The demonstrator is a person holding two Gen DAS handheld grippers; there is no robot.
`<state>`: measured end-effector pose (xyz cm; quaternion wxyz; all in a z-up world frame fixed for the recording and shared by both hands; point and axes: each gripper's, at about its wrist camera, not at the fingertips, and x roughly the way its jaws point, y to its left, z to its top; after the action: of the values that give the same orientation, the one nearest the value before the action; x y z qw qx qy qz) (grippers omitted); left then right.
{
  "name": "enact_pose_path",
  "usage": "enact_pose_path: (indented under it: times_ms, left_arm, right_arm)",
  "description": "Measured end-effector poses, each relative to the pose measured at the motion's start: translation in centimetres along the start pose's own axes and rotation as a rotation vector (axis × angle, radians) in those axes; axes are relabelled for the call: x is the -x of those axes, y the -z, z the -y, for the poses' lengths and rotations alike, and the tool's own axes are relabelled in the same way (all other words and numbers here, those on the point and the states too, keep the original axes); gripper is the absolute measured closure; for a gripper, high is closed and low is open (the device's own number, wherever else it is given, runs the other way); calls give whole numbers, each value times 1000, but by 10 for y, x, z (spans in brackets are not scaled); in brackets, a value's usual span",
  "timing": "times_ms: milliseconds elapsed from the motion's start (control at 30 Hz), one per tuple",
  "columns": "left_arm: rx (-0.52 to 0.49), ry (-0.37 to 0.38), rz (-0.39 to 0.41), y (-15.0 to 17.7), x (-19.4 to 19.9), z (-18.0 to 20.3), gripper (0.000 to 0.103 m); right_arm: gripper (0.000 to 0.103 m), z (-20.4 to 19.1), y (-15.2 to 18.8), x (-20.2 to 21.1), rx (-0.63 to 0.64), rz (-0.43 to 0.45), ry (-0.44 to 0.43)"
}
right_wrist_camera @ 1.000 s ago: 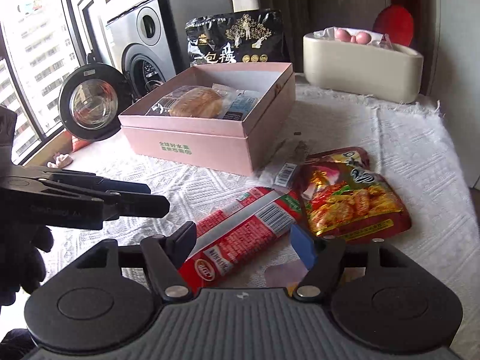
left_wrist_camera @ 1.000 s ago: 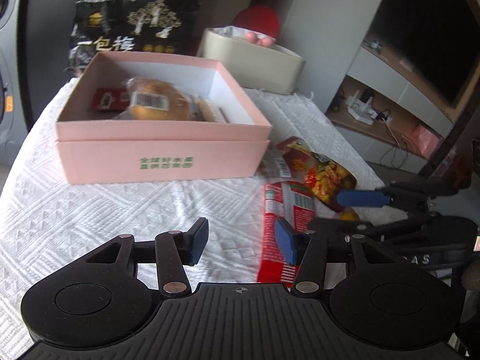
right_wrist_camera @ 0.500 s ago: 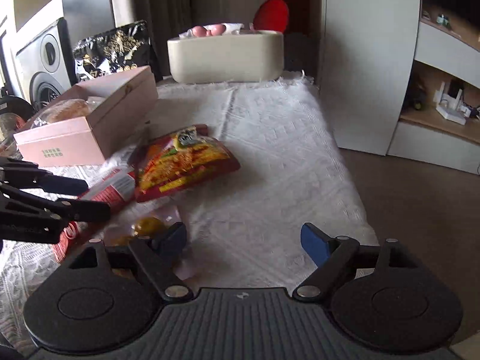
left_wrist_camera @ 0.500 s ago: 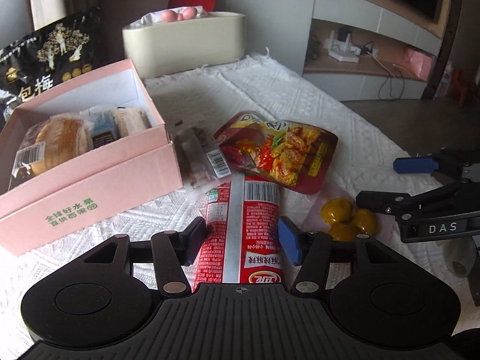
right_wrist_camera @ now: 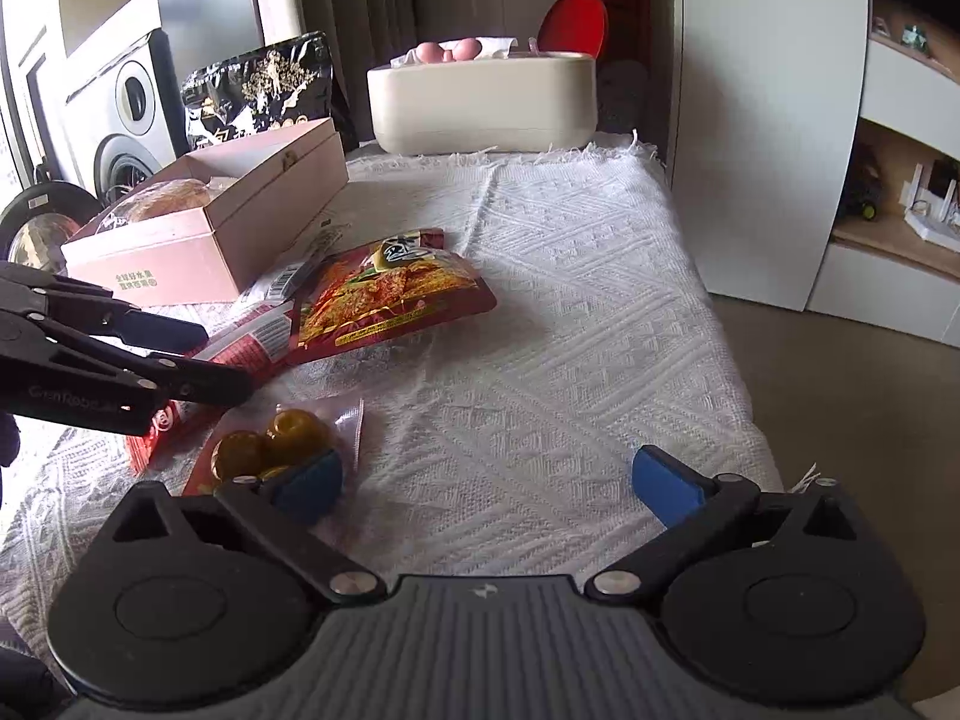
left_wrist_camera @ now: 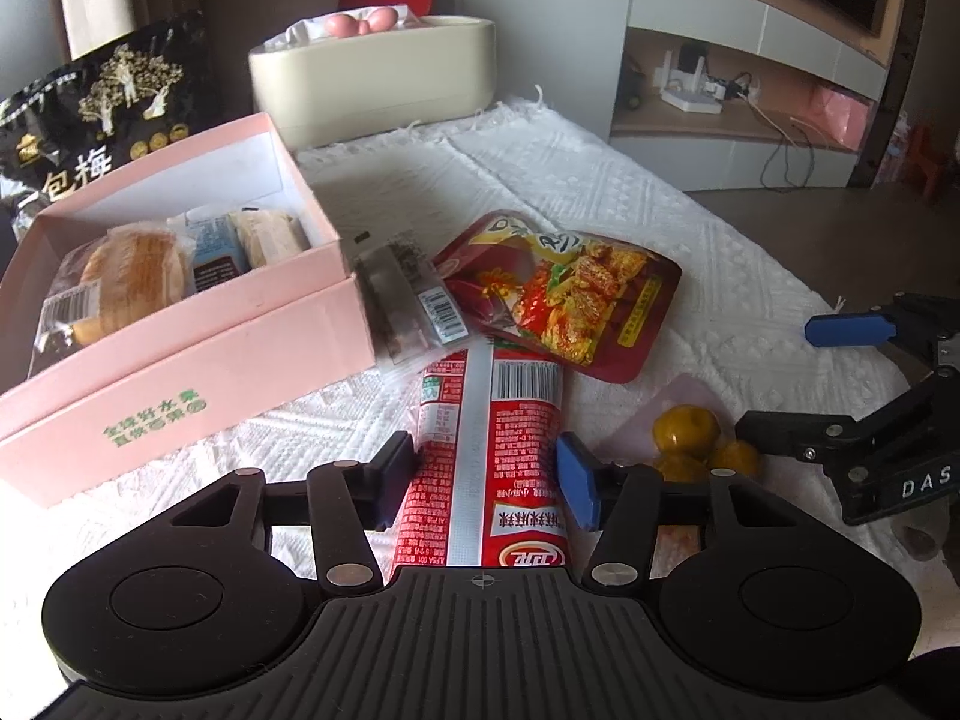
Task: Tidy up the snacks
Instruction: 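Hold the sausage stick in the left gripper while the right gripper reaches the yellow egg pack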
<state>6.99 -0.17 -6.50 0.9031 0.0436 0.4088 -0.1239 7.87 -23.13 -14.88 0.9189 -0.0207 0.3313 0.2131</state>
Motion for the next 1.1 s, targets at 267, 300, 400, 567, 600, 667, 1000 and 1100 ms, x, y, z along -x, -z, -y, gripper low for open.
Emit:
enact_pose_path:
  times_ms: [267,300,400,567,600,667,1000,1100]
  left_arm:
    - [213,-85,25,45,50,-54,49]
    - [244,-113,30,48,53,-62,49]
    - [345,-128,47,54,57,-84,50]
    - [346,-104,65,59,58,-88,49]
    - [340,-104,71,61,58,-87,49]
    - [336,-104,86,64,58,-85,49]
    - [351,-83,134,74,58,-84,49]
    - [343,-88,133,74,57,-82,49]
  right_arm:
    - [10,-29,-27,14,159,83,12]
    - [10,-37,-34,14,165,96,-15]
    - [11,-64,-59,-1,155,112,-92]
    - [39,-106,-86,-58,196,38,-120]
    - [40,-110,-90,-69,197,14,-122]
    - [49,-117,-93,-86,204,-26,-102]
    - [98,-111,-63,-46,227,-161,-166]
    - [98,-114,-45,-26,276,-158,-174]
